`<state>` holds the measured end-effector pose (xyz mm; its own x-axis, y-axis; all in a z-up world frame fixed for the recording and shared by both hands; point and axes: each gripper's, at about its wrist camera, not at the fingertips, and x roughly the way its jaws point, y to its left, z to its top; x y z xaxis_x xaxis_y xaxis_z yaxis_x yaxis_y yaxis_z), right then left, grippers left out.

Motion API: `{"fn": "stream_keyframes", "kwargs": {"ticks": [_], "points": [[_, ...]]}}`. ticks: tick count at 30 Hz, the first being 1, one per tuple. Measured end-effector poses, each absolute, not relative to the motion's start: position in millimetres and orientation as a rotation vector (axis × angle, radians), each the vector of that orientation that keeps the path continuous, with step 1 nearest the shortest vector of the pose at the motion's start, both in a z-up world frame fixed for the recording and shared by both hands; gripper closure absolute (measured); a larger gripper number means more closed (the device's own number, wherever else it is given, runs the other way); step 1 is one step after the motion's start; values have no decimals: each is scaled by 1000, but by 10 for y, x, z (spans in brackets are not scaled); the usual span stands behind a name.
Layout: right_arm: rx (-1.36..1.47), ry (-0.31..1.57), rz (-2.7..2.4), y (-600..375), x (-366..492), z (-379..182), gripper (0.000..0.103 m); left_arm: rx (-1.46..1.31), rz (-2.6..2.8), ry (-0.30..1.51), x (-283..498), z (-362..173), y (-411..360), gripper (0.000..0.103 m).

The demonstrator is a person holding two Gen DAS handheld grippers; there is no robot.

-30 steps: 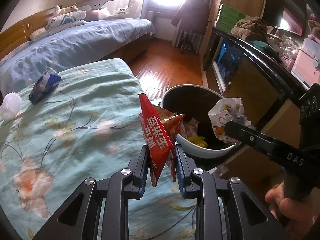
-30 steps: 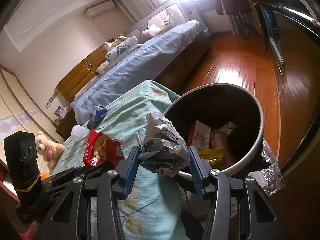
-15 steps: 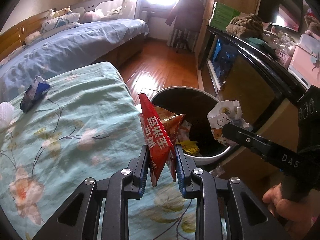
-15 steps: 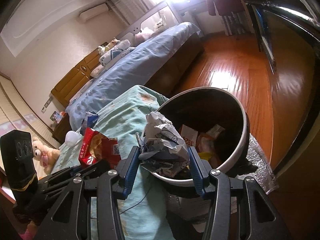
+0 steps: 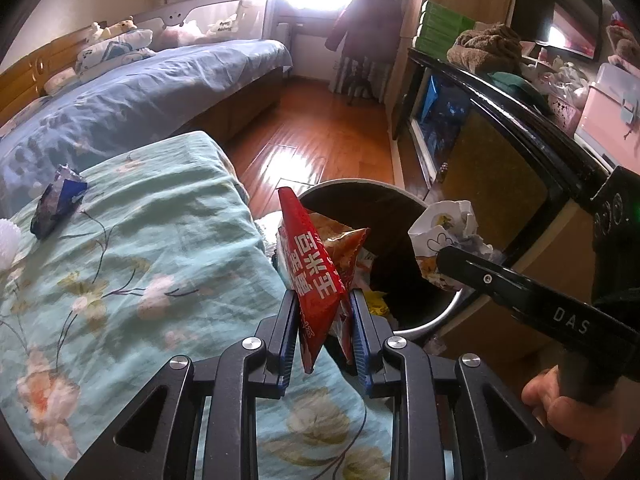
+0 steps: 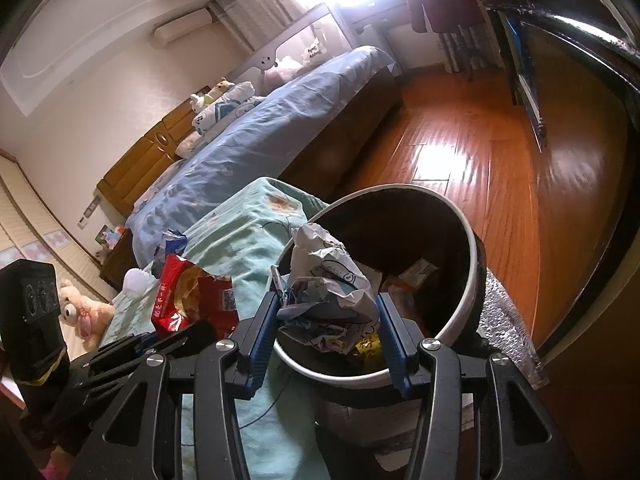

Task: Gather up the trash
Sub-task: 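Carry the red chip bag and foil wrapper in both grippers over the bin, then lower both grippers into the bin and open them to drop the chip bag and foil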

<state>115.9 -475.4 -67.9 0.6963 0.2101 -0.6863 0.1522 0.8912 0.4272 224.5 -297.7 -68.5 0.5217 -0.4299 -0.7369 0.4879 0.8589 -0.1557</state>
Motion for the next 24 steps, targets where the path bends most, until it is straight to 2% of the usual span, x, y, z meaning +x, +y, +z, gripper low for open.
{"fn": "stream_keyframes", "kwargs": {"ticks": [24], "points": [[469,833,4,-4894,1371,-734,53,97,-561,891,2457,-787,-3258,79]]}}
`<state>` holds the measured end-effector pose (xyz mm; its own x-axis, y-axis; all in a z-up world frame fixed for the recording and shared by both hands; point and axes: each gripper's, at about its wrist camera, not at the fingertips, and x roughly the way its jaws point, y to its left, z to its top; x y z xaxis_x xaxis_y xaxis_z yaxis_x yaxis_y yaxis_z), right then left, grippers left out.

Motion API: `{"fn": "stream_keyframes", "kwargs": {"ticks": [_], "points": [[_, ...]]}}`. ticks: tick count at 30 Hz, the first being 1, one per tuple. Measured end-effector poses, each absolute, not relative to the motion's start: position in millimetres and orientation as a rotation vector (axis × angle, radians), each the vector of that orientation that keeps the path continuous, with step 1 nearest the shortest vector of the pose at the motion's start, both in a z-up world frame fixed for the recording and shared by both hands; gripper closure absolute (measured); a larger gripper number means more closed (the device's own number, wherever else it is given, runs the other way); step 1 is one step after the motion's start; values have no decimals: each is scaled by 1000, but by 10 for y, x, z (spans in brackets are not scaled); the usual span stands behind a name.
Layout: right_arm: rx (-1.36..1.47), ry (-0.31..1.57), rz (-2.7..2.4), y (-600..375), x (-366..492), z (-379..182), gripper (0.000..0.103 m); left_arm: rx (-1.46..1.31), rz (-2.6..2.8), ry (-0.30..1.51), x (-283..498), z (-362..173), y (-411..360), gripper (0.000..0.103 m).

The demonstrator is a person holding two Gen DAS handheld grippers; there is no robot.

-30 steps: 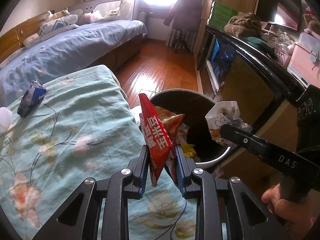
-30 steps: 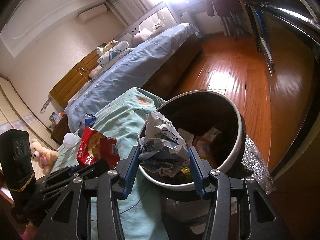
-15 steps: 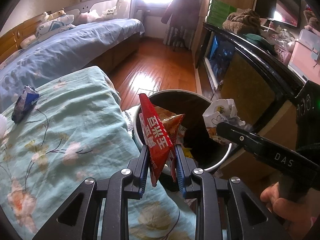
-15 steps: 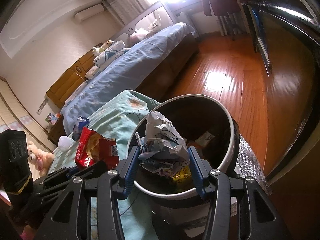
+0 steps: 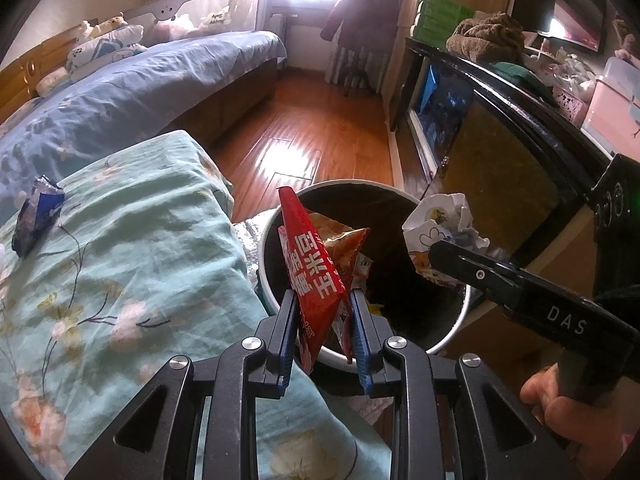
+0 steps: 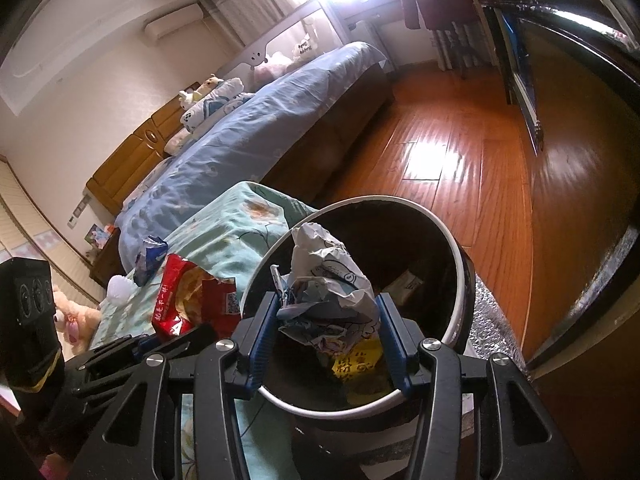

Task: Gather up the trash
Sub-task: 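Lower both grippers into the bin and open them to drop the chip bag and foil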

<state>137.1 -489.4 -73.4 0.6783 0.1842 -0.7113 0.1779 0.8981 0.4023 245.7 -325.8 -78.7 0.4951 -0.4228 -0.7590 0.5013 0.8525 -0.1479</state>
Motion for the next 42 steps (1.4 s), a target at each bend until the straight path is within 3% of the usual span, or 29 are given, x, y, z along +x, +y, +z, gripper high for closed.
{"fn": "stream_keyframes", "kwargs": {"ticks": [42], "points": [[462,882,-9,-5006,1600,-815,49,108,-568,927,2592,-814,-3451,75]]}}
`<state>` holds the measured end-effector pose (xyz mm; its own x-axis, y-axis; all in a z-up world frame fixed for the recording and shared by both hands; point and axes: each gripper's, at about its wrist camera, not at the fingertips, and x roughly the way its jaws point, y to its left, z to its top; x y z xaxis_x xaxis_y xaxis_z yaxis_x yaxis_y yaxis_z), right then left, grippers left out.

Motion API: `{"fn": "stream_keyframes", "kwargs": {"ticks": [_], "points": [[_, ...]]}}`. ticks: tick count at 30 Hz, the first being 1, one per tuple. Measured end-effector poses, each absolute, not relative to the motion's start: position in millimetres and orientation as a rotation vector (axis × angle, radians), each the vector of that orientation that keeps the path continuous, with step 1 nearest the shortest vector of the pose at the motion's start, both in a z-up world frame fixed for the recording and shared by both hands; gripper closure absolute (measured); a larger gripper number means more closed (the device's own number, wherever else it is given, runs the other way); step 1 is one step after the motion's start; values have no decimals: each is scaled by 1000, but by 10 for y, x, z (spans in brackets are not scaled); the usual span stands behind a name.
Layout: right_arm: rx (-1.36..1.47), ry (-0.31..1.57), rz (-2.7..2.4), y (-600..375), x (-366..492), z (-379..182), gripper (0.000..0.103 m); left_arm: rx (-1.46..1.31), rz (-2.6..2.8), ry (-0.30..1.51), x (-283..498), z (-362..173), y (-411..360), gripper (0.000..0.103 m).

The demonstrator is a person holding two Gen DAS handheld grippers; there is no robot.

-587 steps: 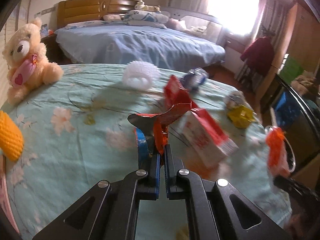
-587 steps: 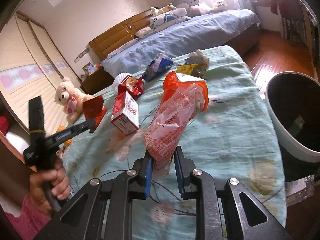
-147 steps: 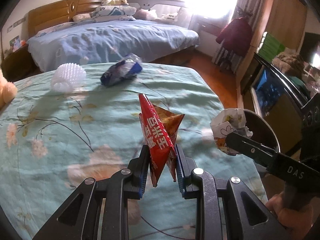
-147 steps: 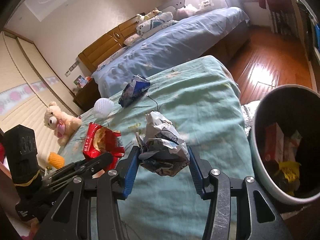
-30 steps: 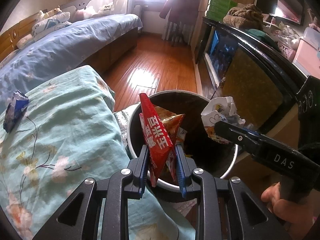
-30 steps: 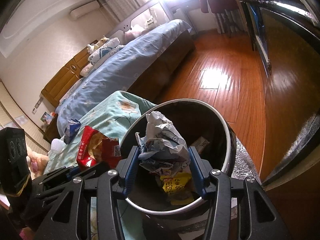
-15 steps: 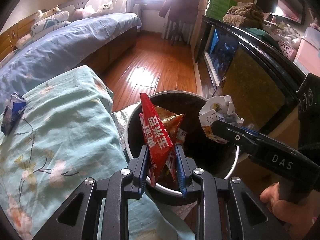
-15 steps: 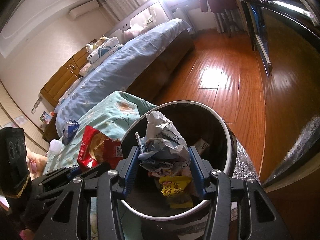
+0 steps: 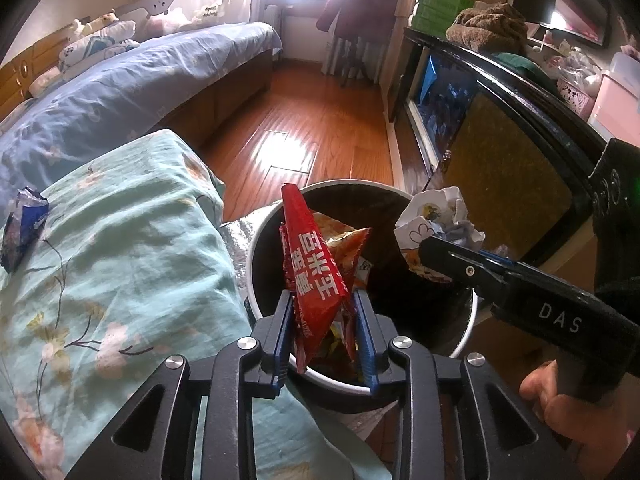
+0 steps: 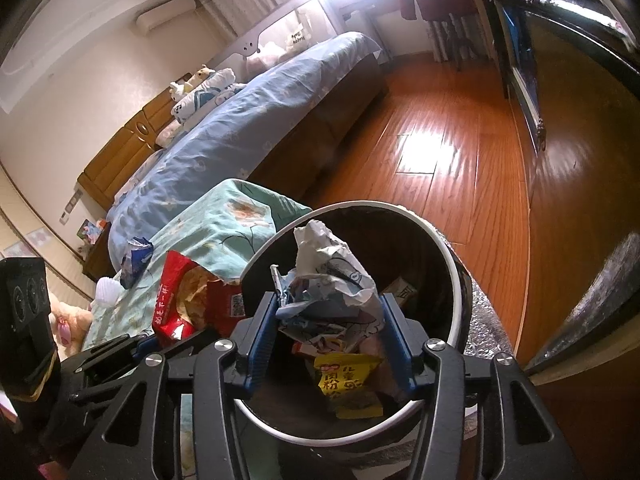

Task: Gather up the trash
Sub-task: 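Lower both grippers into the bin and open them to drop the chip bag and foil, then move the left gripper to the white mesh sleeve while the right approaches the blue plastic bag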

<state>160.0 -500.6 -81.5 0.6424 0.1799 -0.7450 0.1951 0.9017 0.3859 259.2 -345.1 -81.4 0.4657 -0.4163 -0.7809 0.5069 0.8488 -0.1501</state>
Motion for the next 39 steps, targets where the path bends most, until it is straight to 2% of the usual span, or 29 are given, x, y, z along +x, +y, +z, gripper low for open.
{"fn": "stream_keyframes", "kwargs": {"ticks": [3,5,7,15,20,28,39], "points": [[464,885,-13,-5024,1608,-812,48,112,-569,926,2584,-813,-3460,70],[468,887,-19,-5048,1601,-814,46,114,-571,929,2586,-814,-3460,61],[473,889,-30,-5074,1584,-814,37,113,-568,929,2581,-810,-3445,54],[497,878,-37,-5081,1507,-784,33,78,-546,934,2530,-813,-3234,48],[502,872,-20,-4954,1464,-750,26,43,-512,918,2431,-783,-2969,46],[459,848,27,-4532,1454,-635,18,-33,-424,890,2206,-734,-2309,42],[416,878,172,-3713,1626,-684,15,-151,-229,885,1990,-735,-1299,41]]}}
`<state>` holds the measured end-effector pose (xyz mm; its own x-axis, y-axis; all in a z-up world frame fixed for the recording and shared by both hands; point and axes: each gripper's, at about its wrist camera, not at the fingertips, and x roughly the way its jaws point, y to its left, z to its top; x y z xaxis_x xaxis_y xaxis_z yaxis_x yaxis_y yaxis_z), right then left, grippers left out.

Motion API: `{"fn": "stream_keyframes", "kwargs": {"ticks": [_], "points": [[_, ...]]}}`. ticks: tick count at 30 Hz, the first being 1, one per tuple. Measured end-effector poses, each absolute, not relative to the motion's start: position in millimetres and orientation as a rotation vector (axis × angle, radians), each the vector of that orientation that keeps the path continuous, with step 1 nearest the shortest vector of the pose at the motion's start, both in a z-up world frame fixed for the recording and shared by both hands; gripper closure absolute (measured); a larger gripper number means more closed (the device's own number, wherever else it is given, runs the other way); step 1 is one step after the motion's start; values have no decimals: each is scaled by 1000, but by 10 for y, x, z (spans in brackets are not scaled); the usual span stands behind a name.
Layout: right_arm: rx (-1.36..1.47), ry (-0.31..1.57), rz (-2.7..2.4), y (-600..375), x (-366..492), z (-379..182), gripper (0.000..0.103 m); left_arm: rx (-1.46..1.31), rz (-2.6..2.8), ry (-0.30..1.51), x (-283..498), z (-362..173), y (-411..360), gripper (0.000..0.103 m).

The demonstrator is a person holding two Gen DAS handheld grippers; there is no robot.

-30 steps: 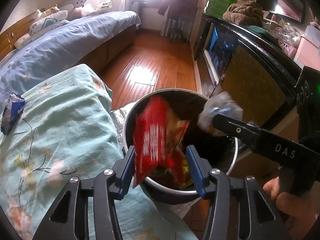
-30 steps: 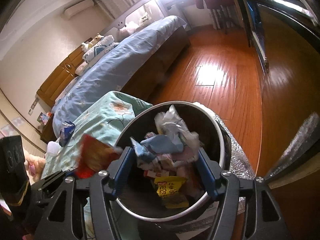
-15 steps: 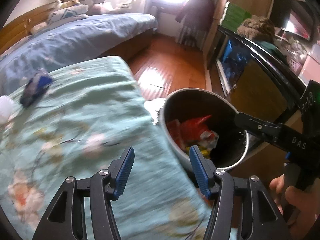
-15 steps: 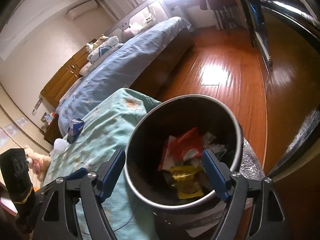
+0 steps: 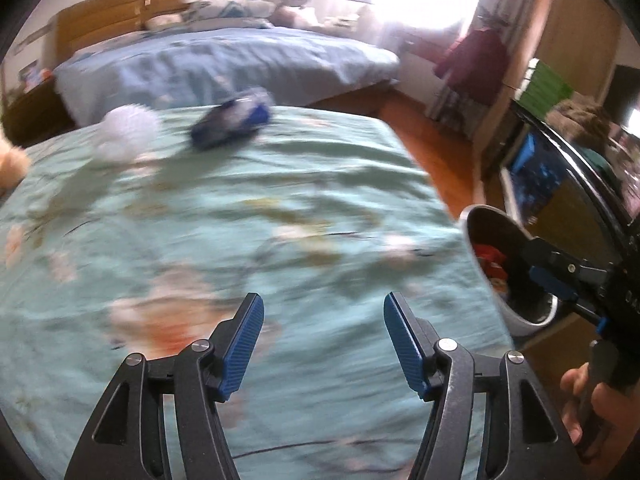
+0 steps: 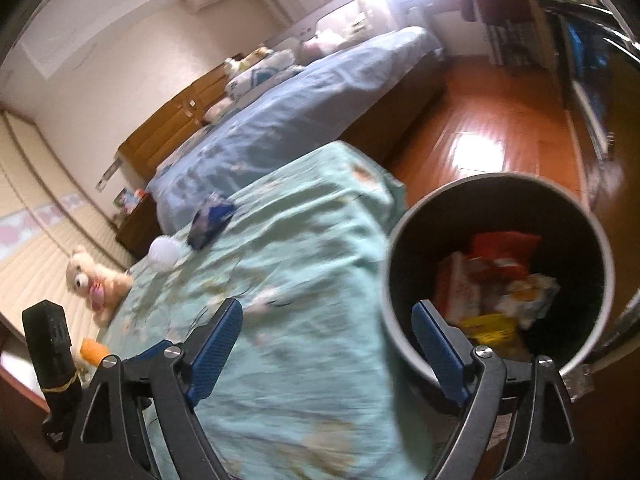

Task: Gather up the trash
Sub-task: 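Move the left gripper to the white mesh sleeve while the right approaches the blue plastic bag, then grasp the white mesh sleeve with the left gripper while the right grasps the blue plastic bag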

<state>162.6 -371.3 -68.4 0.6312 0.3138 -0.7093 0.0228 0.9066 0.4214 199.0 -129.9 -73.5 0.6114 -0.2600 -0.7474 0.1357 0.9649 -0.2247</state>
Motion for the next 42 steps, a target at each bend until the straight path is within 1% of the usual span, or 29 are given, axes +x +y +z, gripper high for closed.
{"fn": "stream_keyframes", "kwargs": {"ticks": [12,21,28,37,42], "points": [[349,958,298,-2741,2007,-883,15,-233,-81,883,1996,-771,-527,40],[325,986,335,-2311,2287,-994,15,-262,-17,883,2152,-802,-218,39],[323,979,335,-2116,2575,-1038,15,-272,8,869,2419,-831,-36,38],[351,992,332,-1947,3040,-1122,15,-288,9,860,2957,-901,186,37],[371,1002,340,-1843,3280,-1186,15,-291,14,864,3306,-958,289,34]]}}
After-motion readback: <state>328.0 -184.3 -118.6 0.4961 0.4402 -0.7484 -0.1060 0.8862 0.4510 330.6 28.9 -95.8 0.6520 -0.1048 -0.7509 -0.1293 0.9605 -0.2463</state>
